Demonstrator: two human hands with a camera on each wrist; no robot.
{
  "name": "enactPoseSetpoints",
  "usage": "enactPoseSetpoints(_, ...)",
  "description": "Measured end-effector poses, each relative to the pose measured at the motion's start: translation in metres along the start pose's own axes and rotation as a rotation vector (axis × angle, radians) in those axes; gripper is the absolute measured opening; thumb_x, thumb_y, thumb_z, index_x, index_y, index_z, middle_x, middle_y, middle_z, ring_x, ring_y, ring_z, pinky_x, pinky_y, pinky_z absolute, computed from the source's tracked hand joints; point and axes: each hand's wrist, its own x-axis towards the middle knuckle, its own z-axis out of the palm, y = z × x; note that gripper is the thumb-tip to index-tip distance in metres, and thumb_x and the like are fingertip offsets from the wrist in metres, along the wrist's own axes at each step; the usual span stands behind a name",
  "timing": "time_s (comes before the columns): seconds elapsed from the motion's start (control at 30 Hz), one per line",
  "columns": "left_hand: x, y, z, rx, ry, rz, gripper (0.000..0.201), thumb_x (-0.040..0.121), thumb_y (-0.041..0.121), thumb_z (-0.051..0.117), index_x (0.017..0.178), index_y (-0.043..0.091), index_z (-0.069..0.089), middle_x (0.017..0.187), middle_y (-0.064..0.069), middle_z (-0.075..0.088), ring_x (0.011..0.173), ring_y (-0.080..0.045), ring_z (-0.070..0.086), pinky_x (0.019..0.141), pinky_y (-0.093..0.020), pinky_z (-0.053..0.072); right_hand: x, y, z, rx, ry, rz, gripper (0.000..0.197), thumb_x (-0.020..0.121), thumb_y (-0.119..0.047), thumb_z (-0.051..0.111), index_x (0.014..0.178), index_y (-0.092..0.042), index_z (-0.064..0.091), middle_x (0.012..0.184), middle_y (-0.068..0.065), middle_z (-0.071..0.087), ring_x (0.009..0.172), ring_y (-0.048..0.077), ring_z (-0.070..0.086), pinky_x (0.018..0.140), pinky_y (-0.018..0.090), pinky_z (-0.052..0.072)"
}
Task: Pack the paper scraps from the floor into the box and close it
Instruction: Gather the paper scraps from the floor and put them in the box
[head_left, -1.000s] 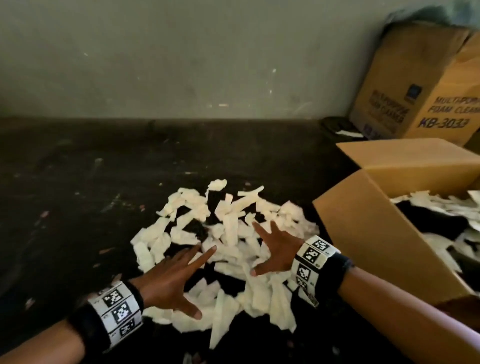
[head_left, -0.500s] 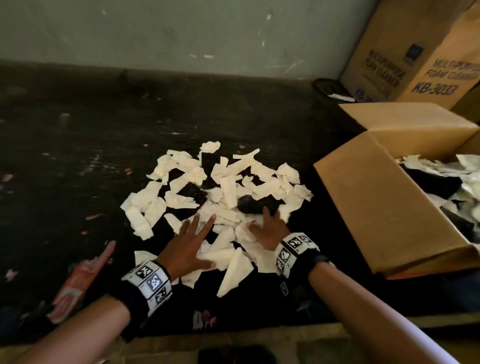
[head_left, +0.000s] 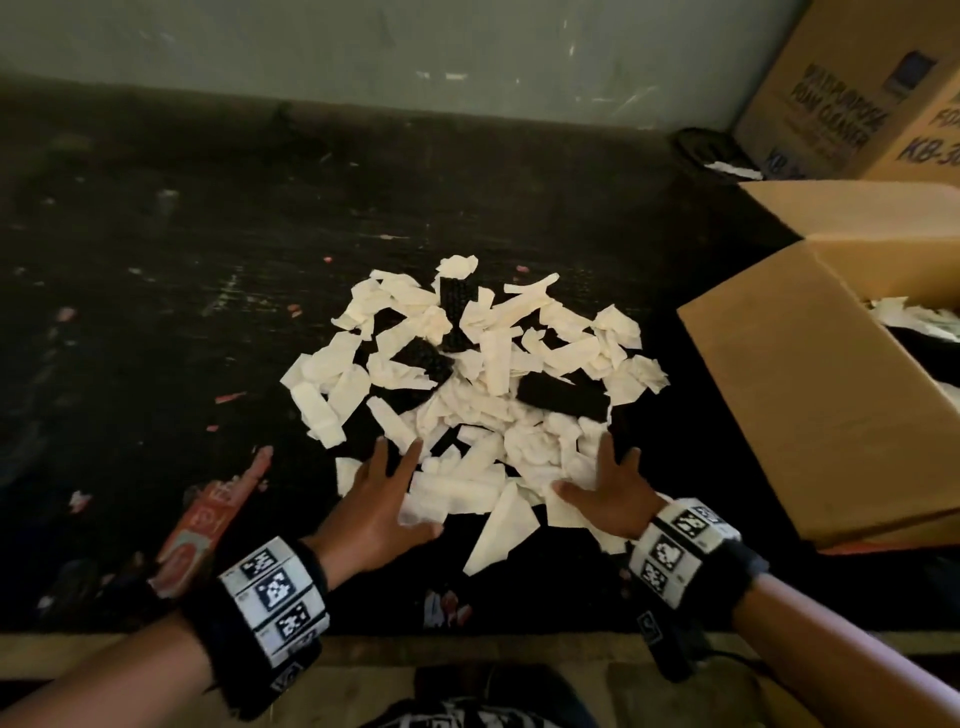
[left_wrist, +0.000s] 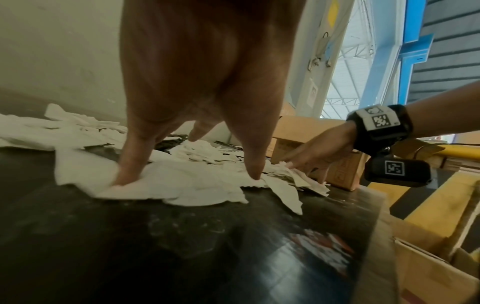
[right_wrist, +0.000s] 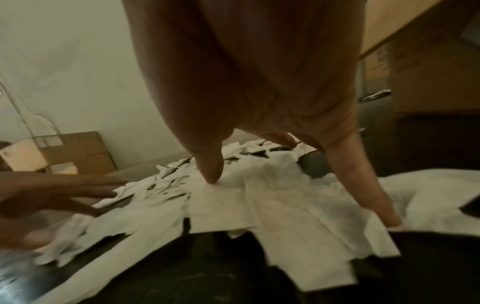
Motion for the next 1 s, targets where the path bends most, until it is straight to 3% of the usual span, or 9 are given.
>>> enactPoseSetpoints(0.2, 0.023, 0.016, -0.006, -0.09, 0.062, 0.121, 0.1, 0.078, 0.055, 0.067, 0.15, 0.034, 0.001, 0.159, -0.006, -0.01, 0.146, -0.025, 0.002, 0.112, -0.039, 0.022, 0.001, -0.042, -0.001, 0.086, -0.009, -0.263, 0.095, 0.09, -0.052, 0.052, 0.151, -0.017, -0.011, 0.157, 0.02, -0.018, 0.146, 0.034, 0.01, 0.115, 0.034, 0.02)
enactPoseSetpoints(0.3, 0.015, 0.018, -0.013, 0.065, 0.093, 0.114, 0.11, 0.068, 0.075, 0.058, 0.15, 0.034, -0.003, 0.159, -0.006, -0.012, 0.146, -0.027, -0.002, 0.111, -0.052, 0.025, -0.003, -0.038, -0.019, -0.067, -0.009, -0.312, 0.103, 0.081, -0.061, 0.059, 0.151, -0.026, -0.008, 0.158, 0.013, -0.017, 0.146, 0.035, 0.012, 0.115, 0.043, 0.025)
enactPoseSetpoints(0.37, 0.007, 0.018, -0.011, 0.149, 0.066, 0.109, 0.123, 0.055, 0.089, 0.049, 0.147, 0.036, -0.014, 0.157, -0.008, -0.019, 0.145, -0.029, -0.009, 0.111, -0.059, 0.017, -0.006, -0.023, -0.032, -0.228, -0.056, -0.349, 0.118, 0.071, -0.064, 0.068, 0.148, -0.034, -0.016, 0.157, 0.009, -0.022, 0.147, 0.034, 0.002, 0.116, 0.052, 0.021)
enactPoseSetpoints(0.5, 0.009, 0.026, 0.013, 0.252, 0.029, 0.142, 0.126, 0.06, 0.083, 0.057, 0.139, 0.04, -0.032, 0.15, -0.007, -0.037, 0.139, -0.029, -0.03, 0.111, -0.064, -0.003, -0.002, 0.005, -0.031, -0.54, -0.027, -0.448, 0.14, 0.057, -0.068, 0.074, 0.143, -0.031, -0.031, 0.151, 0.013, -0.035, 0.144, 0.036, -0.017, 0.115, 0.056, -0.005)
enactPoseSetpoints(0.57, 0.019, 0.03, 0.023, 0.316, 0.073, 0.175, 0.129, 0.059, 0.082, 0.058, 0.135, 0.041, -0.037, 0.146, -0.009, -0.04, 0.135, -0.028, -0.036, 0.108, -0.067, -0.009, 0.01, 0.008, -0.024, -0.584, 0.019, -0.467, 0.142, 0.055, -0.072, 0.072, 0.142, -0.03, -0.032, 0.15, 0.014, -0.037, 0.144, 0.036, -0.019, 0.114, 0.056, -0.01)
enactPoseSetpoints(0.67, 0.035, 0.031, 0.021, 0.411, 0.143, 0.184, 0.133, 0.055, 0.085, 0.057, 0.135, 0.037, -0.038, 0.148, -0.015, -0.039, 0.133, -0.03, -0.04, 0.103, -0.064, -0.021, 0.026, 0.0, -0.018, -0.611, 0.159, -0.496, 0.143, 0.05, -0.082, 0.065, 0.145, -0.029, -0.027, 0.149, 0.015, -0.036, 0.145, 0.036, -0.015, 0.115, 0.059, -0.007)
enactPoseSetpoints(0.73, 0.045, 0.031, 0.011, 0.479, 0.169, 0.175, 0.133, 0.056, 0.084, 0.058, 0.136, 0.034, -0.036, 0.147, -0.018, -0.04, 0.134, -0.032, -0.04, 0.099, -0.062, -0.025, 0.036, -0.011, -0.021, -0.637, 0.203, -0.522, 0.143, 0.051, -0.079, 0.068, 0.145, -0.028, -0.026, 0.151, 0.017, -0.032, 0.145, 0.036, -0.014, 0.115, 0.061, -0.006)
enactPoseSetpoints(0.83, 0.056, 0.028, -0.003, 0.501, 0.207, 0.152, 0.133, 0.056, 0.083, 0.06, 0.14, 0.033, -0.03, 0.149, -0.02, -0.033, 0.136, -0.032, -0.036, 0.098, -0.062, -0.023, 0.048, -0.03, -0.033, -0.642, 0.204, -0.593, 0.14, 0.056, -0.072, 0.072, 0.146, -0.026, -0.025, 0.153, 0.018, -0.028, 0.144, 0.038, -0.015, 0.112, 0.06, -0.01)
enactPoseSetpoints(1.0, 0.078, 0.02, -0.021, 0.447, 0.159, 0.094, 0.137, 0.051, 0.088, 0.056, 0.142, 0.031, -0.029, 0.146, -0.016, -0.04, 0.132, -0.029, -0.041, 0.101, -0.062, -0.022, 0.076, -0.054, -0.044, -0.637, 0.151, -0.654, 0.143, 0.05, -0.078, 0.07, 0.143, -0.033, -0.029, 0.152, 0.014, -0.034, 0.142, 0.039, -0.023, 0.11, 0.067, -0.009)
